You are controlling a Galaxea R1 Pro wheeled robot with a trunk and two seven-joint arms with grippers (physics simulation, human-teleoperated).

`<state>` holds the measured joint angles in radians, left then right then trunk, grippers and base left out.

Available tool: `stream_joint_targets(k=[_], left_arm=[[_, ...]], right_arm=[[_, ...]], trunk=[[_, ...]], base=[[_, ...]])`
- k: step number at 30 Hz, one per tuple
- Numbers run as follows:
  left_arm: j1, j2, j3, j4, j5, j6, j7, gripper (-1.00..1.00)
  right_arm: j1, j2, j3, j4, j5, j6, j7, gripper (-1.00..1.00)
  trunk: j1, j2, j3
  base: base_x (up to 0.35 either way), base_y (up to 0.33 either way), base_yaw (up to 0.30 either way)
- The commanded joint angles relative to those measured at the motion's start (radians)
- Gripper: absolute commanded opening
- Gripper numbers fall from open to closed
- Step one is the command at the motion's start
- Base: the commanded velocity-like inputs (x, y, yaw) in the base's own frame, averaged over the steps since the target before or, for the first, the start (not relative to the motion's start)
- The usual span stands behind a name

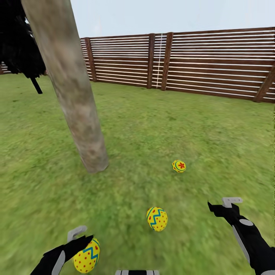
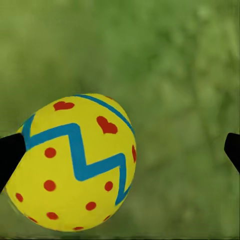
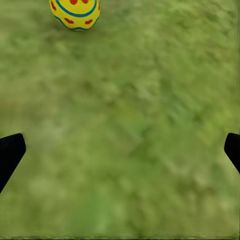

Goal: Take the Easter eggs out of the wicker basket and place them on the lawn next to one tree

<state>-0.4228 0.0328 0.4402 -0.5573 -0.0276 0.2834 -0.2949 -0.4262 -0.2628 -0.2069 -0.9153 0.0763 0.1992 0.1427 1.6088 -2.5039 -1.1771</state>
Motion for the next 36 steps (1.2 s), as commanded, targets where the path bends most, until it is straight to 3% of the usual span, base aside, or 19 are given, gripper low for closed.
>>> stream_joint_targets(k=[1, 9, 18, 36], left_arm=[[-0.001, -0.001, 0.006, -0.001, -0.003, 0.007, -0.007, 1.0], [-0.001, -0.002, 0.003, -0.001, -0.007, 0.008, -0.006, 1.0], [-0.001, -0.002, 0.0, 0.0, -0.008, 0.008, -0.006, 1.0], [-0.001, -0.001, 0.0, -0.001, -0.007, 0.008, -0.006, 1.0]], right_arm=[[0.0, 0.0, -0.003, -0.002, 0.008, 0.005, 0.008, 1.0], [0.0, 0.0, -0.003, -0.002, 0.008, 0.006, 0.008, 1.0], [0.0, -0.002, -0.004, -0.002, 0.008, 0.008, 0.008, 1.0], [0.0, -0.003, -0.005, -0.001, 0.008, 0.029, 0.008, 1.0]], trunk=[[-0.001, 0.0, 0.003], [-0.005, 0.002, 0.034], [-0.009, 0.004, 0.079], [-0.078, 0.13, 0.158]], base=[[-0.331, 0.152, 0.0], [-0.338, 0.14, -0.002], [-0.337, 0.118, -0.177], [-0.059, 0.023, -0.209]])
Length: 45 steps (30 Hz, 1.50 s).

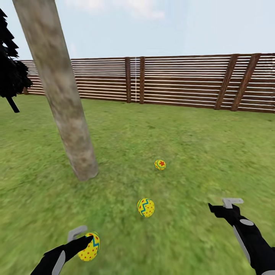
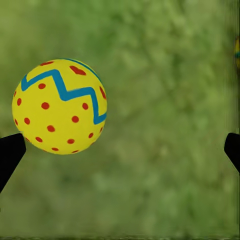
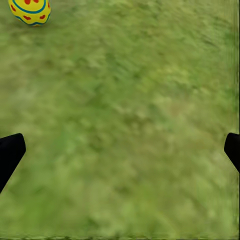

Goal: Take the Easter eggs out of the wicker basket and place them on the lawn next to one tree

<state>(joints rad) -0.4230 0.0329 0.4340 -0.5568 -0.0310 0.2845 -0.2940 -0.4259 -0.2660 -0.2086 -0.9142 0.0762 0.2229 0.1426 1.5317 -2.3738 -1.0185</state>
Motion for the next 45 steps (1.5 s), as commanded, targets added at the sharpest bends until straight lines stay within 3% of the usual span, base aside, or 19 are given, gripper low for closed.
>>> stream_joint_targets(k=[1, 45], left_arm=[[0.0, -0.001, 0.006, -0.001, -0.004, 0.007, -0.007, 1.0], [0.0, -0.002, 0.008, 0.0, -0.004, 0.007, -0.007, 1.0]], right_arm=[[-0.001, 0.001, -0.003, -0.002, 0.008, 0.005, 0.008, 1.0], [-0.001, 0.001, -0.003, 0.018, 0.008, 0.005, 0.008, 1.0]], trunk=[[-0.005, 0.007, 0.004], [-0.173, 0.315, 0.197]], base=[[-0.274, 0.11, -0.209], [-0.33, 0.137, -0.209]])
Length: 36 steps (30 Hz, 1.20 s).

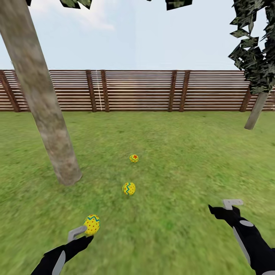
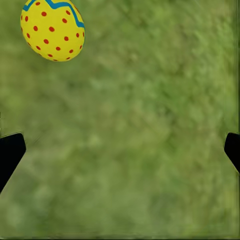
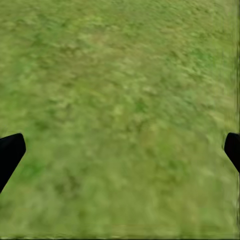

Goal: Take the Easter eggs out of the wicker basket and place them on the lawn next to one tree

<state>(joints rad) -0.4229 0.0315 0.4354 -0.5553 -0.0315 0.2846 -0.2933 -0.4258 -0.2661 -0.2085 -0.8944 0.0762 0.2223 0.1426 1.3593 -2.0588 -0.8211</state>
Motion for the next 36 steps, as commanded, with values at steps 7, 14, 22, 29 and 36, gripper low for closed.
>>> stream_joint_targets(k=[7, 14, 22, 29, 36], left_arm=[[0.0, -0.001, 0.005, -0.002, -0.004, 0.007, -0.007, 1.0], [0.0, -0.001, 0.005, -0.002, -0.006, 0.007, -0.007, 1.0], [0.0, -0.001, 0.005, -0.002, -0.007, 0.007, -0.007, 1.0], [0.0, -0.001, 0.005, -0.002, -0.008, 0.007, -0.007, 1.0], [0.0, -0.001, 0.005, -0.002, -0.008, 0.007, -0.007, 1.0]], right_arm=[[-0.001, 0.001, -0.003, -0.001, 0.008, 0.006, 0.008, 1.0], [-0.001, 0.001, -0.003, -0.001, 0.008, 0.006, 0.008, 1.0], [-0.001, 0.001, -0.002, 0.016, 0.008, 0.005, 0.008, 1.0], [-0.001, 0.001, -0.002, 0.017, 0.009, 0.005, 0.008, 1.0], [-0.001, 0.002, -0.002, 0.018, 0.01, 0.005, 0.008, 1.0]], trunk=[[-0.028, 0.049, 0.03], [-0.055, 0.098, 0.061], [-0.085, 0.154, 0.096], [-0.112, 0.203, 0.127], [-0.139, 0.252, 0.156]], base=[[-0.332, 0.115, -0.209], [-0.336, 0.09, -0.207], [-0.338, 0.082, -0.206], [-0.339, 0.053, -0.205], [-0.341, 0.004, -0.142]])
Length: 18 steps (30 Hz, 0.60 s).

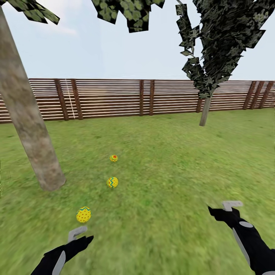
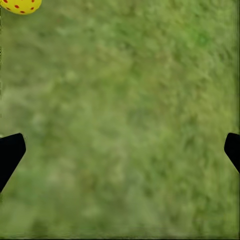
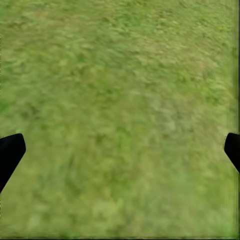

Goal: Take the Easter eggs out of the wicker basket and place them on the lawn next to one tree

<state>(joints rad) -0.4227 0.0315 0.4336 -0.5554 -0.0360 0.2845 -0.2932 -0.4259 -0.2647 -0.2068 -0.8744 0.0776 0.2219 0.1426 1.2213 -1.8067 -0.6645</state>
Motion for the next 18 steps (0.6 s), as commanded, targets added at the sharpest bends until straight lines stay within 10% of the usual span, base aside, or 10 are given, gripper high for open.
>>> stream_joint_targets(k=[1, 18], left_arm=[[-0.001, -0.001, 0.007, -0.001, -0.004, 0.007, -0.007, 1.0], [-0.001, -0.001, 0.007, -0.002, -0.002, 0.007, -0.007, 1.0]], right_arm=[[-0.001, 0.001, -0.003, -0.001, 0.008, 0.005, 0.008, 1.0], [-0.001, 0.001, -0.003, 0.002, 0.008, 0.005, 0.008, 1.0]], trunk=[[-0.005, 0.007, 0.002], [-0.07, 0.126, 0.056]], base=[[-0.341, 0.0, -0.02], [-0.341, 0.0, -0.002]])
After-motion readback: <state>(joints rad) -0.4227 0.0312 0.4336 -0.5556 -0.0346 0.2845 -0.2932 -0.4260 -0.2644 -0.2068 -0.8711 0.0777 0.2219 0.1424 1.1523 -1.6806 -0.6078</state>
